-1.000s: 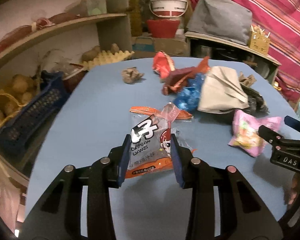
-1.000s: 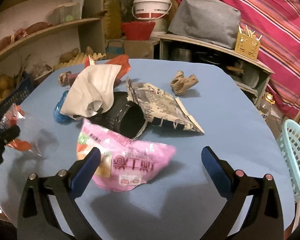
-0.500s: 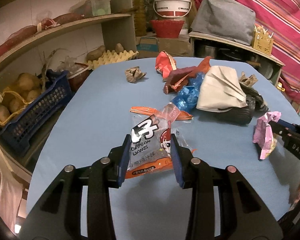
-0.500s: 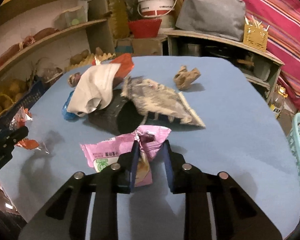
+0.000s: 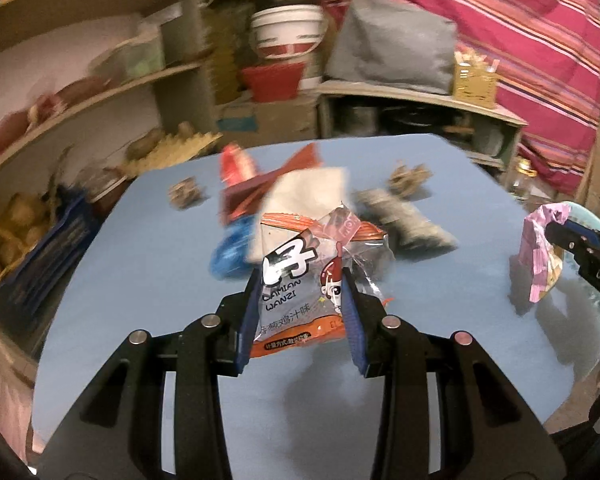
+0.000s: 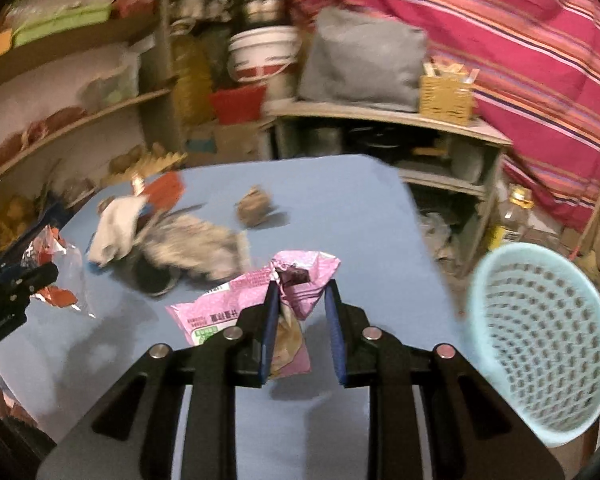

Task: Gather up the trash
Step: 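Carry both bags over the light-blue basket and open both tools to drop them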

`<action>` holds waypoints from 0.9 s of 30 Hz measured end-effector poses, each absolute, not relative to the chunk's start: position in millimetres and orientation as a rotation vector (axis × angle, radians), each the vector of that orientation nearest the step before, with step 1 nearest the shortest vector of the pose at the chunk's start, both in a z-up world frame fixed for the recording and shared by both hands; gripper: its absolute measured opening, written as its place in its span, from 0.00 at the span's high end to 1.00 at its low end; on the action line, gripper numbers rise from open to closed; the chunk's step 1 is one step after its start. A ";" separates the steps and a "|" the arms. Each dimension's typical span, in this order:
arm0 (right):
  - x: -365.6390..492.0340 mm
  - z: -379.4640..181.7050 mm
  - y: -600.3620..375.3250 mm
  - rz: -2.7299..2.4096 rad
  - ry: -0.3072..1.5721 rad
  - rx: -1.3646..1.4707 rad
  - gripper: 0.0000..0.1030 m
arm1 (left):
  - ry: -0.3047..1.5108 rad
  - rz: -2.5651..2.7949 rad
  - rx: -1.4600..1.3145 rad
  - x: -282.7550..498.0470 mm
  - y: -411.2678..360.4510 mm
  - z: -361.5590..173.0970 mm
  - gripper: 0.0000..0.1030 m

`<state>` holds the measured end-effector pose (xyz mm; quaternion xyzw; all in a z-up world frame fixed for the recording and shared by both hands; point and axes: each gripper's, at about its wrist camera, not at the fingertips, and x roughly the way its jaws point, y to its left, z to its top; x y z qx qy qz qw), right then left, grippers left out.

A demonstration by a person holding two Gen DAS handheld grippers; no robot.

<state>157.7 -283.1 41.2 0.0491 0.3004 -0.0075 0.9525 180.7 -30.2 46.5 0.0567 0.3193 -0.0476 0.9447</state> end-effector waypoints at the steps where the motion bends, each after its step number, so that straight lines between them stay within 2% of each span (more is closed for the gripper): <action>1: 155.4 44.0 -296.2 -0.032 0.606 0.108 0.77 | 0.642 -0.117 0.122 181.4 -46.9 49.6 0.64; 13: 119.1 59.2 -467.5 -0.293 0.597 0.168 0.77 | 0.605 -0.375 0.107 194.5 -225.1 65.1 0.64; 27: 111.1 43.6 -546.6 -0.383 0.639 0.196 0.77 | 0.678 -0.586 0.117 193.8 -370.0 42.4 0.61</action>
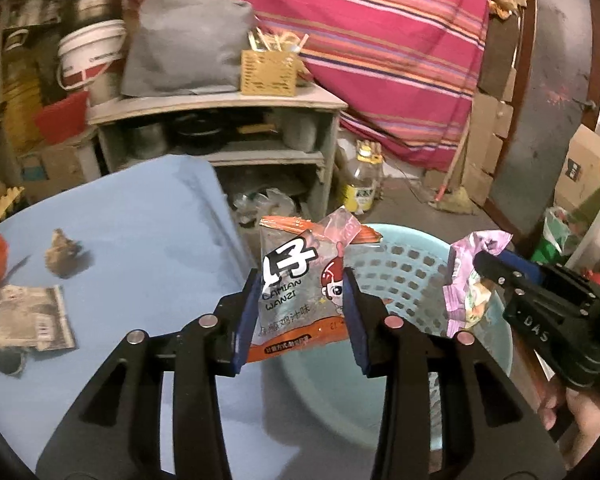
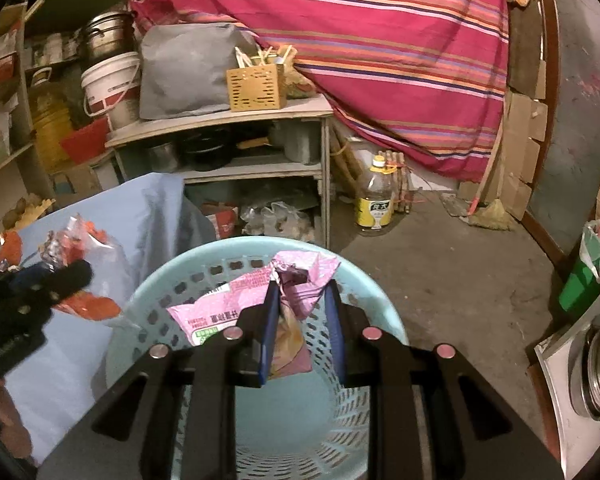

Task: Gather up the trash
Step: 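Carry both bags over the light-blue basket and open both tools to drop them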

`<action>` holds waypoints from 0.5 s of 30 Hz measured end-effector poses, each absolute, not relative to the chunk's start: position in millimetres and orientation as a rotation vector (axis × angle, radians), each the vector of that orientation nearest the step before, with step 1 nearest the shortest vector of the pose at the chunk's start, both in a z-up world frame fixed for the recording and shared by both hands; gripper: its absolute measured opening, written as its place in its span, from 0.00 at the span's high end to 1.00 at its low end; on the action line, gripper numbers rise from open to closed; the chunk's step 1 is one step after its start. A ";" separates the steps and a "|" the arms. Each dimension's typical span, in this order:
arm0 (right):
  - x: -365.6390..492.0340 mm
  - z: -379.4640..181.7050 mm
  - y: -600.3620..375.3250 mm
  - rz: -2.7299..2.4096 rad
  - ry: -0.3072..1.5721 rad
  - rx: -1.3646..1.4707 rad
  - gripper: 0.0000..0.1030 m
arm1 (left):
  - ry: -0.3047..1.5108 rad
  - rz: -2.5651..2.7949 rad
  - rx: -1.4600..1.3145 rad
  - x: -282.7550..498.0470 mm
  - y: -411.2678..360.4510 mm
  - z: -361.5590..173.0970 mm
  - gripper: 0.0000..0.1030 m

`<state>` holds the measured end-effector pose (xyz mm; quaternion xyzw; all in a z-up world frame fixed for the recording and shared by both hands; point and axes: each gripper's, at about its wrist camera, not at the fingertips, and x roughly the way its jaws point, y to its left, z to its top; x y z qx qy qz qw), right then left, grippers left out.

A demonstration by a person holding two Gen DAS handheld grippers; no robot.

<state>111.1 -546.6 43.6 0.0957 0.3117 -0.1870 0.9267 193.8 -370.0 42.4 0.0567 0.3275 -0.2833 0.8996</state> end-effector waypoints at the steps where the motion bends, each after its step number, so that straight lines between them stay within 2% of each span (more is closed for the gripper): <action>1: 110.7 43.4 -548.6 -0.386 0.642 0.196 0.77 | 0.682 -0.590 0.124 195.3 -375.6 40.1 0.60; 5: 107.9 40.3 -553.7 -0.394 0.658 0.197 0.77 | 0.692 -0.596 0.171 202.6 -394.8 33.5 0.56; 7: 108.0 37.8 -554.5 -0.393 0.669 0.202 0.77 | 0.700 -0.599 0.190 205.0 -401.6 31.3 0.48; 10: 109.8 33.5 -555.9 -0.389 0.699 0.212 0.71 | 0.709 -0.595 0.199 208.6 -402.2 31.9 0.35; 12: 109.1 32.5 -556.6 -0.397 0.704 0.216 0.58 | 0.703 -0.585 0.205 209.7 -399.3 33.3 0.31; 15: 108.7 29.9 -558.5 -0.400 0.716 0.234 0.53 | 0.697 -0.577 0.199 209.3 -388.2 38.2 0.23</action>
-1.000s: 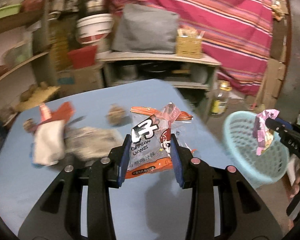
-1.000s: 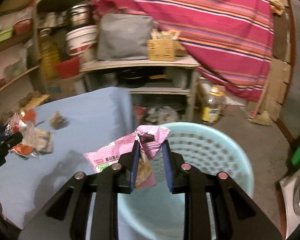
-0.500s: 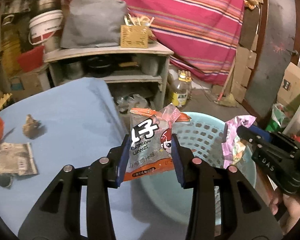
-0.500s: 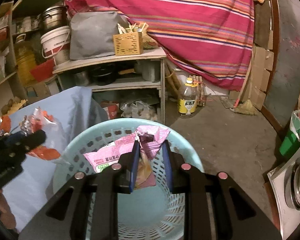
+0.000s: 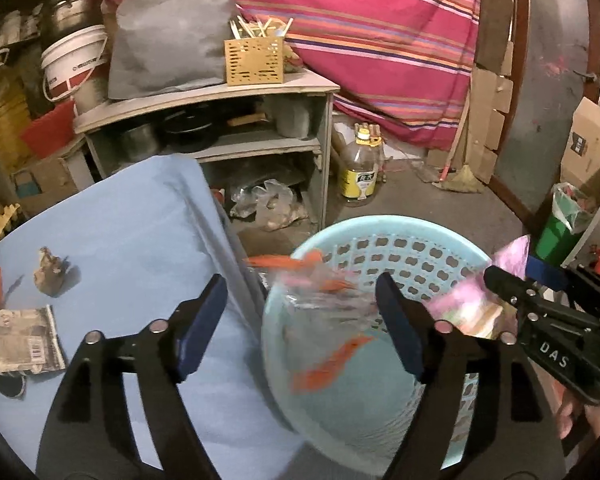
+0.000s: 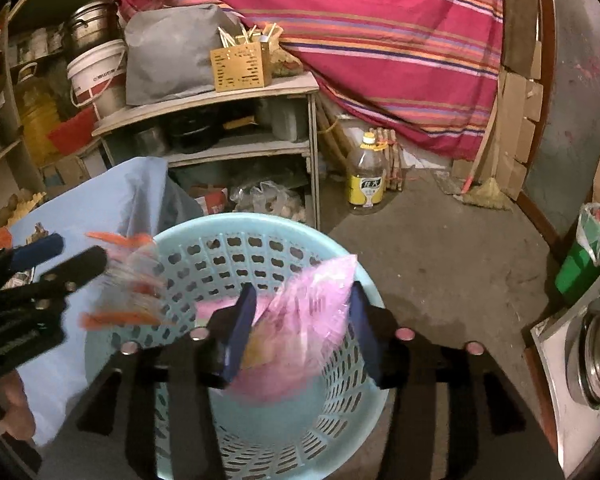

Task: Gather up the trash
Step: 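Carry both bags over the light-blue basket and open both tools to drop them, then move both tools back over the table toward the remaining trash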

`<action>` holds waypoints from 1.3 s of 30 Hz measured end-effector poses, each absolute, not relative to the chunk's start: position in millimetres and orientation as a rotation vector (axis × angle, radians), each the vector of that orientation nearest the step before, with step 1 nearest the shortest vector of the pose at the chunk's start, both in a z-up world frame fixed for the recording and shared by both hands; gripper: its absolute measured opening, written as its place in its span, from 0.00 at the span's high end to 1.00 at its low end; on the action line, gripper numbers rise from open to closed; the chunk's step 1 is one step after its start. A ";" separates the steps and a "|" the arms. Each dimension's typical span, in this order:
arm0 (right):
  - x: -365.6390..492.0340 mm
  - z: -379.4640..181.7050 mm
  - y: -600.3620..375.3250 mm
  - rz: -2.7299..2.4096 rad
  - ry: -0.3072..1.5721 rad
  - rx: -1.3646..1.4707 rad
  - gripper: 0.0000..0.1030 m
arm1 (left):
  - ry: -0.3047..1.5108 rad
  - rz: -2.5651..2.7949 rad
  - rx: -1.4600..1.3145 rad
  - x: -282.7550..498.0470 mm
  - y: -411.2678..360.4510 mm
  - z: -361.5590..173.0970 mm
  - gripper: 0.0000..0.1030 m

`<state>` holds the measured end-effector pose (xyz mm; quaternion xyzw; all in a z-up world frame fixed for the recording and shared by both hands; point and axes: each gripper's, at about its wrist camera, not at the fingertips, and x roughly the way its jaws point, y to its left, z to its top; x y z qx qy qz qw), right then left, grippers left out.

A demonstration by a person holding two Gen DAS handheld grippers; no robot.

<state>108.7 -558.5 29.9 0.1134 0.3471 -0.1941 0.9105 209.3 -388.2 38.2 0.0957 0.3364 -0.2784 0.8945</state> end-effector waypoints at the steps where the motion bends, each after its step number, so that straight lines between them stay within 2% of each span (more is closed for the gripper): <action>1: 108.4 29.3 -558.8 -0.401 0.718 0.239 0.53 | 0.693 -0.573 0.196 209.0 -382.9 40.6 0.19; 7: 103.7 27.5 -555.0 -0.418 0.719 0.251 0.37 | 0.683 -0.564 0.174 208.8 -357.4 49.0 0.13; 12: 97.8 31.2 -547.0 -0.438 0.696 0.265 0.16 | 0.650 -0.531 0.161 205.8 -325.2 58.7 0.05; 16: 99.0 37.8 -534.4 -0.438 0.678 0.274 0.13 | 0.616 -0.484 0.158 205.3 -285.0 70.6 0.05; 17: 100.6 40.1 -528.2 -0.440 0.669 0.273 0.08 | 0.610 -0.471 0.157 205.7 -275.1 73.0 0.05; 27: 134.0 54.7 -442.5 -0.341 0.605 0.234 0.07 | 0.552 -0.252 0.205 209.3 -157.9 81.0 0.05; 39: 181.4 47.7 -339.0 -0.243 0.636 0.164 0.07 | 0.498 -0.009 0.088 213.8 -14.2 78.0 0.05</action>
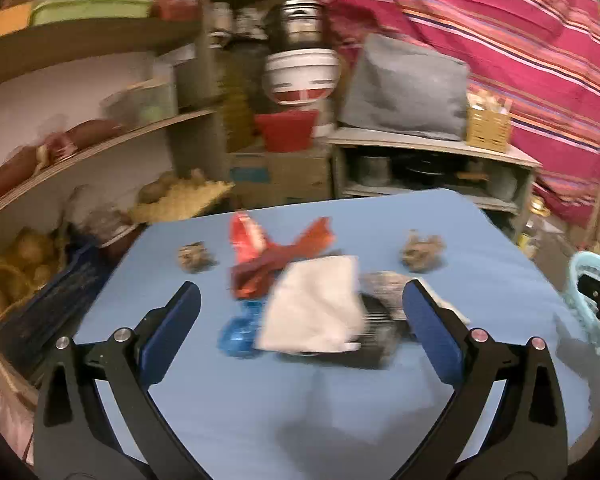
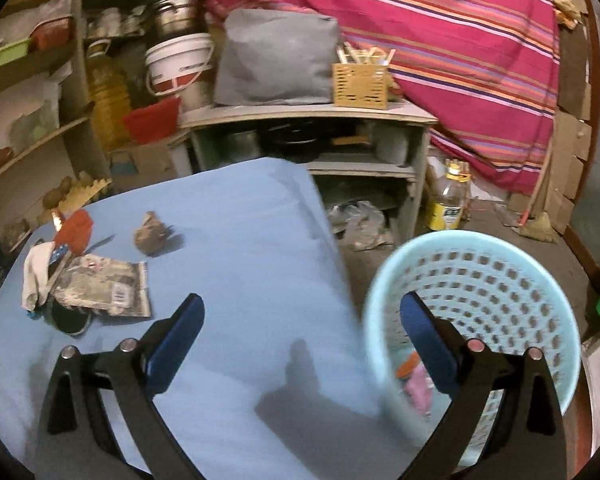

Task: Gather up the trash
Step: 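Move both tools back over the table toward the remaining trash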

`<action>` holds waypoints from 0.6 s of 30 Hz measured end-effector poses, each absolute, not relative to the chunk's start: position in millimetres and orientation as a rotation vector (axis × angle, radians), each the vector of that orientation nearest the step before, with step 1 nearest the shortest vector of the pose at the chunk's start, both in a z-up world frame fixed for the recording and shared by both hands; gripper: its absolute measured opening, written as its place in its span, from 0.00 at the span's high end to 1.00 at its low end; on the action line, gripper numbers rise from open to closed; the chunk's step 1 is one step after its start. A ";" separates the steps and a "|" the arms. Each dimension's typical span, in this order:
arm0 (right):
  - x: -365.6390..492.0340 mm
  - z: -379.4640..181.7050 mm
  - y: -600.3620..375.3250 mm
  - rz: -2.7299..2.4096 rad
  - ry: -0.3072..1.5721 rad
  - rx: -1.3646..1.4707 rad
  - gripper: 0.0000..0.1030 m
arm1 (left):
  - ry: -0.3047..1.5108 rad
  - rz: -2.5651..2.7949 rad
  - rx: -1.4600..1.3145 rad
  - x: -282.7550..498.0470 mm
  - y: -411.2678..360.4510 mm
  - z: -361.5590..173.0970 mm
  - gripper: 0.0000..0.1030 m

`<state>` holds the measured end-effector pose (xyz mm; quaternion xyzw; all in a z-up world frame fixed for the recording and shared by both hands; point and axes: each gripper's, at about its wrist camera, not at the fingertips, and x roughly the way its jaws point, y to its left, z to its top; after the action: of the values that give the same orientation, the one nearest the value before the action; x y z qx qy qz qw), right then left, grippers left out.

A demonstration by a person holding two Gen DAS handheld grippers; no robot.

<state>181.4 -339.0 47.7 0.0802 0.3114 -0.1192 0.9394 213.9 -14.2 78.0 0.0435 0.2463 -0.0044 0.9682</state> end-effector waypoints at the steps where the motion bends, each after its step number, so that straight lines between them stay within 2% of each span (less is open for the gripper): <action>1: 183.3 47.2 -334.2 -0.239 0.636 0.160 0.07 | 0.496 0.001 0.084 215.2 -7.6 77.5 0.05; 12: 208.0 36.5 -257.7 -0.168 0.670 0.043 0.07 | 0.555 0.080 0.139 237.8 48.5 41.3 0.05; 18: 220.8 16.3 -219.5 -0.098 0.727 -0.065 0.07 | 0.592 0.082 0.049 251.0 70.4 16.7 0.05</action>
<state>220.8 -219.5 16.3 -0.0316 0.3554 -0.0481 0.9329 251.0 70.4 16.7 0.0242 0.2917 0.0404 0.9553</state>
